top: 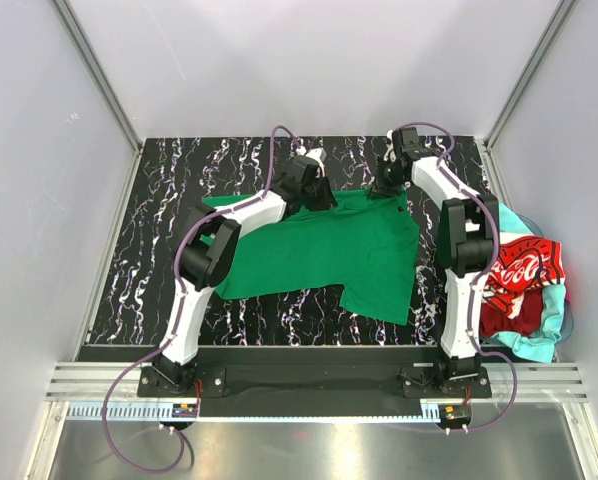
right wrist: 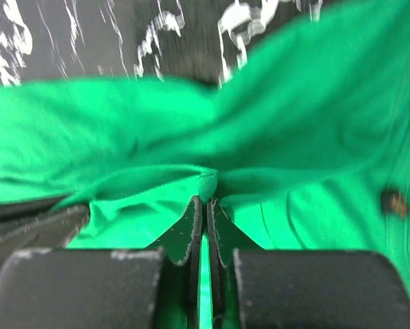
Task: Fold and stack the t-shirts
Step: Fold the tshirt
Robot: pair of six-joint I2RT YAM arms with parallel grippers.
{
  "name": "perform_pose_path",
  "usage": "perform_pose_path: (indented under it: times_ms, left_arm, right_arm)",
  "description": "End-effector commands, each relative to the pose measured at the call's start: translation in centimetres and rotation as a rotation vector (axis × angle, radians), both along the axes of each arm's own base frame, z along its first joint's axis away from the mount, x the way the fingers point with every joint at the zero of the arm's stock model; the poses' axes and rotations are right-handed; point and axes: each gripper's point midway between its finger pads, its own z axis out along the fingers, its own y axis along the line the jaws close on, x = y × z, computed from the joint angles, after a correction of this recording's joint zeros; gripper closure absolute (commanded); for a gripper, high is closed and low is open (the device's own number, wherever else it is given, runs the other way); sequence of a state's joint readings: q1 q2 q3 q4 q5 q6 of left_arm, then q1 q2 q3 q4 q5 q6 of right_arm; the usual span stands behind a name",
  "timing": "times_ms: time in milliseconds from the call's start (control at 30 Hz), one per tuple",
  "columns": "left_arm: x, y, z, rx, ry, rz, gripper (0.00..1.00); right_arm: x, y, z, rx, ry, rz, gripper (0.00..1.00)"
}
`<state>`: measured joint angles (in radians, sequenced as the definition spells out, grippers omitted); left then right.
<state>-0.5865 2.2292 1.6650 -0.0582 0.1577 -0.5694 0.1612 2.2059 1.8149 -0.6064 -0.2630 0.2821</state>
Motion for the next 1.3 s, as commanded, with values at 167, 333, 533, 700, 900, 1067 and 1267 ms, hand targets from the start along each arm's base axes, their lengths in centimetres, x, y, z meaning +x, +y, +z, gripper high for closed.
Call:
perform_pose_path:
  times_ms: [167,333,533,700,900,1067,1267]
  left_arm:
    - [-2.1,-1.3,2.7,-0.043,-0.010,-0.071,0.82]
    - [-3.9,-1.5,1.6,-0.056,0.053,-0.099,0.79]
    - [-6.6,-1.9,1.6,-0.074,0.092,-0.179,0.70]
    - [-8.9,-1.5,4.0,-0.098,0.069,-0.243,0.49]
    - [-8.3,3.5,7.0,-0.023,0.001,-0.186,0.47]
    - [-4.5,11.7,5.2,0.085,0.057,0.016,0.55]
    - [0.1,21.1,1.7,0.162,0.175,0.241,0.60]
  right_arm:
    - [-4.1,-0.6,1.8,0.007,0.043,-0.021,1.00]
    - [-6.2,-1.0,1.3,-0.004,0.083,-0.022,0.98]
    - [-9.8,-1.8,0.5,-0.030,0.186,-0.018,0.95]
    - [-12.2,-4.5,2.3,-0.161,0.162,-0.021,0.65]
    - [-8.9,-6.0,4.2,-0.181,0.083,-0.125,0.50]
    - [-3.5,-4.9,3.2,-0.127,0.017,-0.162,0.46]
    - [2.2,-4.8,0.3,-0.129,0.019,-0.267,0.46]
